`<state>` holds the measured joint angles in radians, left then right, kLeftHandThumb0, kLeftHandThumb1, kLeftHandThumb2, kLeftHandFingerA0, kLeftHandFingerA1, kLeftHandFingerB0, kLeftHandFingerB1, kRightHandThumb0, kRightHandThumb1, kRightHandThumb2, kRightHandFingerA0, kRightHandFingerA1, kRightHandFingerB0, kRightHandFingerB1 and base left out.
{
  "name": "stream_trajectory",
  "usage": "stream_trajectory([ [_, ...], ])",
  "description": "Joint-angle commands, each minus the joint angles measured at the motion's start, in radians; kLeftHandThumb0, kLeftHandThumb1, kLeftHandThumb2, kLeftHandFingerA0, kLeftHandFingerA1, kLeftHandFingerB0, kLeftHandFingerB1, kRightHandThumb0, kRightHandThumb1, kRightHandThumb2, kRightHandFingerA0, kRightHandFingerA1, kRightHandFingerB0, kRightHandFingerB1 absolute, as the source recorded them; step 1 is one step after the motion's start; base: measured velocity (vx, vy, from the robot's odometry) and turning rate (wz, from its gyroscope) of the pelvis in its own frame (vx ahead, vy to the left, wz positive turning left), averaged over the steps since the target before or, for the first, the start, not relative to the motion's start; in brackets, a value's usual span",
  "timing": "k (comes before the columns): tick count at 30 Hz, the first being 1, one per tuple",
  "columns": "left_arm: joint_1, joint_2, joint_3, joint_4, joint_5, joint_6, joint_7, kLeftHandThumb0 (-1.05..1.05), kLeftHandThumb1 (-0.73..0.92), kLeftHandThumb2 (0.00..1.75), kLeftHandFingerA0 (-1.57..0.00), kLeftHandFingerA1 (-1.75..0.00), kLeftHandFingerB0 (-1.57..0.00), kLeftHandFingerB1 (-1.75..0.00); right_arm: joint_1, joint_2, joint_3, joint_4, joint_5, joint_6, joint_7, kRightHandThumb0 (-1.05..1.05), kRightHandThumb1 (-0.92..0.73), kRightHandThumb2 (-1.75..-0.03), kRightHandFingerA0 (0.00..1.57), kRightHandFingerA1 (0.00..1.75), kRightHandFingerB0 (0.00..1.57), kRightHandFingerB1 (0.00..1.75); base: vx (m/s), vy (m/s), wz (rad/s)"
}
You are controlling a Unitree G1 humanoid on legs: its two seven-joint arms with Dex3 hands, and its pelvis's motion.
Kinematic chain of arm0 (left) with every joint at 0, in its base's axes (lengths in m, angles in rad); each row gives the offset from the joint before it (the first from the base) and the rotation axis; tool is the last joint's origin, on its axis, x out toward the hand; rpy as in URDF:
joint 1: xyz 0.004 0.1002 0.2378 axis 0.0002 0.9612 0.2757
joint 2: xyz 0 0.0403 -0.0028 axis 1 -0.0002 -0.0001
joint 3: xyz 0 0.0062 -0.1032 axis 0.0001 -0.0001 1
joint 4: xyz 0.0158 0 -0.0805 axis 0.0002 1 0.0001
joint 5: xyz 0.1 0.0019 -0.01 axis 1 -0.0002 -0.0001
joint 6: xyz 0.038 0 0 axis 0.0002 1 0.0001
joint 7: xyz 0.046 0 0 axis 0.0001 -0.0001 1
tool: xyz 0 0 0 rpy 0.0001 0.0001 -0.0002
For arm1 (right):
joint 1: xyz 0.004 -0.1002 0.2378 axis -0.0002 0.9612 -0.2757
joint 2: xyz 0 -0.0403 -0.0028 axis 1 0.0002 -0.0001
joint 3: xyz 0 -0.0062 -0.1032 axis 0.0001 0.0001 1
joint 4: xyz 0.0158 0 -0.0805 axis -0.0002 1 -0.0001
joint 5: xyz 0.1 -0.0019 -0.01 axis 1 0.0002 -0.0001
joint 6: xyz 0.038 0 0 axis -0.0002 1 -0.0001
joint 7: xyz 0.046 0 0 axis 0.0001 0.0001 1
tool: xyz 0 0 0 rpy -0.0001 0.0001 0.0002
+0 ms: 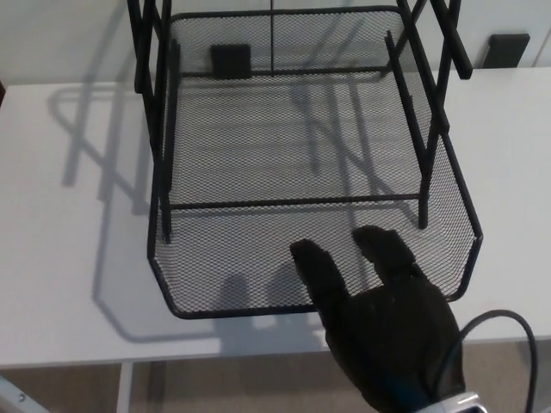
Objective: The robot walks towards a file tray kept in the middle of a desk and uses its right hand to grab a tray and pulls it out towards itself
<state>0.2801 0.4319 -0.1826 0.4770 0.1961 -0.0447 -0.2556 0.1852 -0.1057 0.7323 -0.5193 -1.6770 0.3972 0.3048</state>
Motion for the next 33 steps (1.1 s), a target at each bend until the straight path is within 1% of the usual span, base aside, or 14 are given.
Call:
stream_trajectory([
  [1, 0.002, 0.021, 0.003, 0.010, 0.021, -0.048, 0.008, -0.64, 0.44, 0.56, -0.78, -0.72, -0.48, -0.65, 0.348, -0.005, 0.193, -0.030, 0.074, 0.008, -0.148, -0.30, -0.10, -0.75, 0.04, 0.53, 0.00, 0.48, 0.00, 0.000, 0.00],
  [5, 0.000, 0.021, 0.001, 0.013, 0.021, -0.042, 0.004, -0.62, 0.46, 0.56, -0.79, -0.71, -0.48, -0.63, 0.370, -0.018, 0.171, 0.009, 0.128, 0.002, -0.211, -0.29, -0.09, -0.74, 0.04, 0.53, 0.00, 0.48, 0.00, 0.000, 0.00],
  [7, 0.002, 0.021, 0.002, 0.013, 0.020, -0.045, 0.003, -0.62, 0.45, 0.56, -0.82, -0.71, -0.48, -0.63, 0.377, -0.023, 0.163, 0.026, 0.134, 0.003, -0.226, -0.29, -0.09, -0.74, 0.04, 0.52, 0.00, 0.48, 0.00, 0.000, 0.00],
  [12, -0.003, 0.020, 0.002, 0.007, 0.020, -0.031, 0.001, -0.61, 0.44, 0.56, -0.82, -0.72, -0.48, -0.64, 0.402, -0.041, 0.162, 0.009, 0.138, -0.008, -0.251, -0.30, -0.09, -0.74, 0.04, 0.52, 0.00, 0.48, 0.00, 0.000, 0.00],
  [15, -0.006, 0.020, 0.004, 0.012, 0.018, -0.033, 0.002, -0.63, 0.44, 0.58, -0.83, -0.73, -0.49, -0.64, 0.437, -0.064, 0.193, -0.034, 0.099, -0.011, -0.266, -0.31, -0.10, -0.76, 0.04, 0.53, 0.00, 0.49, 0.00, 0.000, 0.00],
  [16, -0.006, 0.025, 0.000, 0.018, 0.024, -0.049, 0.003, -0.64, 0.45, 0.56, -0.81, -0.74, -0.49, -0.68, 0.461, -0.079, 0.213, -0.062, 0.089, -0.016, -0.279, -0.31, -0.10, -0.76, 0.04, 0.53, 0.00, 0.48, 0.00, 0.000, 0.00],
  [19, -0.001, 0.030, -0.005, 0.020, 0.028, -0.057, -0.001, -0.64, 0.46, 0.55, -0.77, -0.74, -0.48, -0.65, 0.512, -0.110, 0.251, -0.115, 0.073, -0.033, -0.313, -0.31, -0.08, -0.75, 0.04, 0.53, 0.00, 0.48, 0.00, 0.000, 0.00],
  [23, 0.001, 0.033, -0.004, 0.016, 0.025, -0.056, -0.006, -0.66, 0.46, 0.56, -0.80, -0.76, -0.48, -0.66, 0.568, -0.129, 0.292, -0.157, 0.044, -0.050, -0.344, -0.30, -0.08, -0.74, 0.04, 0.53, 0.00, 0.49, 0.00, 0.000, 0.00],
  [24, 0.001, 0.035, -0.007, 0.019, 0.032, -0.062, 0.000, -0.66, 0.32, 0.81, -0.77, -0.78, -0.47, -0.68, 0.581, -0.137, 0.295, -0.162, 0.058, -0.059, -0.353, -0.30, -0.08, -0.74, 0.05, 0.54, 0.00, 0.49, 0.00, 0.000, 0.00],
  [25, 0.001, 0.035, -0.007, 0.019, 0.032, -0.062, 0.000, -0.66, 0.32, 0.81, -0.77, -0.78, -0.47, -0.68, 0.583, -0.137, 0.294, -0.163, 0.058, -0.061, -0.354, -0.30, -0.08, -0.74, 0.05, 0.54, 0.00, 0.49, 0.00, 0.000, 0.00],
  [26, -0.001, 0.031, -0.008, 0.022, 0.031, -0.059, 0.000, -0.67, 0.47, 0.57, -0.81, -0.76, -0.48, -0.64, 0.603, -0.142, 0.297, -0.164, 0.049, -0.059, -0.360, -0.30, -0.08, -0.74, 0.04, 0.53, 0.00, 0.48, 0.00, 0.000, 0.00],
  [28, -0.001, 0.031, -0.004, 0.025, 0.022, -0.060, -0.009, -0.65, 0.47, 0.57, -0.81, -0.75, -0.47, -0.64, 0.627, -0.143, 0.300, -0.158, 0.045, -0.055, -0.366, -0.31, -0.10, -0.75, 0.04, 0.53, 0.00, 0.49, 0.00, 0.000, 0.00],
  [33, -0.007, 0.034, -0.004, 0.019, 0.026, -0.057, -0.007, -0.67, 0.47, 0.57, -0.82, -0.75, -0.47, -0.64, 0.653, -0.148, 0.311, -0.154, 0.021, -0.041, -0.364, -0.32, -0.08, -0.75, 0.04, 0.53, 0.00, 0.49, 0.00, 0.000, 0.00],
])
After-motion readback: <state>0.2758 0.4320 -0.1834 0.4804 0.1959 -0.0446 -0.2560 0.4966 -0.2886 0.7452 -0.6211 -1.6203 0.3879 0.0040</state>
